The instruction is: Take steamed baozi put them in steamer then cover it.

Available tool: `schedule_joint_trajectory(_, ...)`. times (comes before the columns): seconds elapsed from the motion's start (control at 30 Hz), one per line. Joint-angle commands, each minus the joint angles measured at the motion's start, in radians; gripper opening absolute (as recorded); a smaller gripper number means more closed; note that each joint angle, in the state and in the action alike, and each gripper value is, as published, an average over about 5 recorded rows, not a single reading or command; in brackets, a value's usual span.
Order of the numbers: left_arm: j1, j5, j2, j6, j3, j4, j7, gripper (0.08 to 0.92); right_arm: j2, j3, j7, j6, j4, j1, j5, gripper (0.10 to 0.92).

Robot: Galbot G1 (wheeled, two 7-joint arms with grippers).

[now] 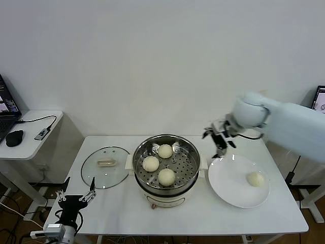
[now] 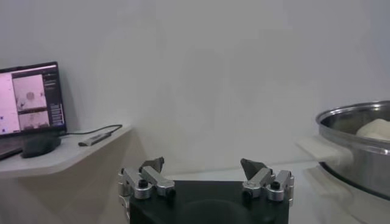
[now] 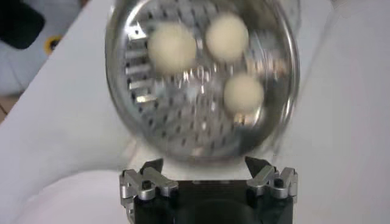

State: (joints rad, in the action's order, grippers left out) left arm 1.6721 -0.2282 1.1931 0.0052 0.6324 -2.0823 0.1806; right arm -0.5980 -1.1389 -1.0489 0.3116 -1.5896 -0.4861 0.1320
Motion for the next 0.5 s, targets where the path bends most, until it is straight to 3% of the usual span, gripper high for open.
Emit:
schedule_joint_trajectory(0.03,-0.002,0.003,-0.004,0.001,-0.011,0.003,-0.001,0.823,0.236,0.235,-0.009,0.032,0.025,0.299,-0.16,0.823)
schedule_joint_trajectory(0.23,0.002,0.004,-0.006,0.002,-0.01,0.002,-0.001,0.823,0.241,0.449,-0.01,0.002,0.093,0.572,-0.261,0.823)
schedule_joint_trajectory(0.5,0.014,0.008,0.0,0.002,-0.005,-0.008,-0.001,0.823,0.187,0.582,-0.012,-0.014,0.175,0.719,-0.344,0.823)
